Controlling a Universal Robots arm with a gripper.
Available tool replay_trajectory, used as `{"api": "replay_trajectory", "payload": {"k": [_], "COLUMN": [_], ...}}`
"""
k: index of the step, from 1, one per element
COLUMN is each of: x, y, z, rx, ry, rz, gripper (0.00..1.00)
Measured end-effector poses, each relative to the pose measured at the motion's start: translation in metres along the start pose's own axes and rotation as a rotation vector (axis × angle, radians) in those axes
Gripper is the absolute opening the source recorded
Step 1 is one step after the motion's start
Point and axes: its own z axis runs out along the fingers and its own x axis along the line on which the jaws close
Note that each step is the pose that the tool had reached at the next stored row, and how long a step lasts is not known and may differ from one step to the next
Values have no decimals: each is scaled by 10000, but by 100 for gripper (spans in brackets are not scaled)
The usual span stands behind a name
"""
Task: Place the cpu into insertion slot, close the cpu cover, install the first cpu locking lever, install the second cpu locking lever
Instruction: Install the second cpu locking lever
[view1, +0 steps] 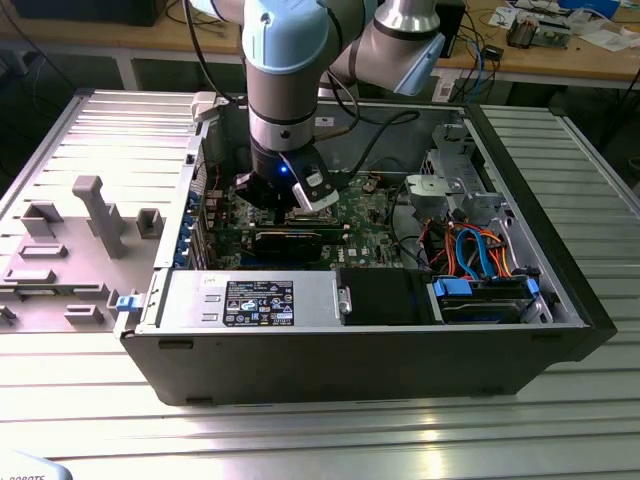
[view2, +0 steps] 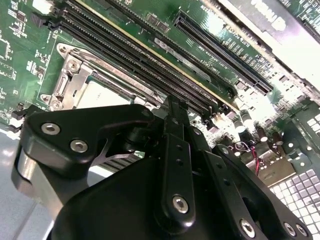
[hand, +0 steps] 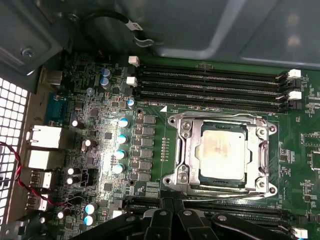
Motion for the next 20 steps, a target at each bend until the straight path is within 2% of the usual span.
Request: {"api": "replay_trajectory", "payload": {"k": [4, 6, 12, 15, 18, 20], "x": [0, 0, 10, 10, 10, 10], "y": [-2, -9, -116, -119, -120, -122], "z": [7, 14, 0, 10, 18, 30], "rx": [-8, -38, -124, -209, -369, -438], "ry": [0, -3, -10, -17, -31, -37], "rz": [-1, -3, -3, -5, -8, -9], "gripper": [11, 11, 11, 11, 11, 11]}}
